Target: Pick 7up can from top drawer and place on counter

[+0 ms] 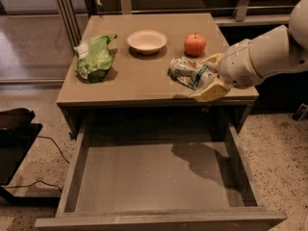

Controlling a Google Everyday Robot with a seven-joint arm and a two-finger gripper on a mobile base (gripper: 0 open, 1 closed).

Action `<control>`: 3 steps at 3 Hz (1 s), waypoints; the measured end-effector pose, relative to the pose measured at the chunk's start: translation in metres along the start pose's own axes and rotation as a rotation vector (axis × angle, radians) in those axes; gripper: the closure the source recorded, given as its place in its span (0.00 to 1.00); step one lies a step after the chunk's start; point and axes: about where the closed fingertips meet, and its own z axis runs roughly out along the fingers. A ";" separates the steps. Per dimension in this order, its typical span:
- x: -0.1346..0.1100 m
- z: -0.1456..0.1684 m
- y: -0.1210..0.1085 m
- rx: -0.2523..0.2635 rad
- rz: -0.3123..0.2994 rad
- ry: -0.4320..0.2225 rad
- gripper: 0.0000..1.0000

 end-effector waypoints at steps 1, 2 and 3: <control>0.000 0.000 0.000 0.000 0.000 0.000 1.00; 0.002 0.020 -0.030 0.020 -0.002 0.005 1.00; 0.002 0.056 -0.074 0.036 0.010 0.017 1.00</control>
Offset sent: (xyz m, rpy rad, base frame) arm 0.0953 0.0061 -0.0158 -0.0125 -0.0419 -0.0425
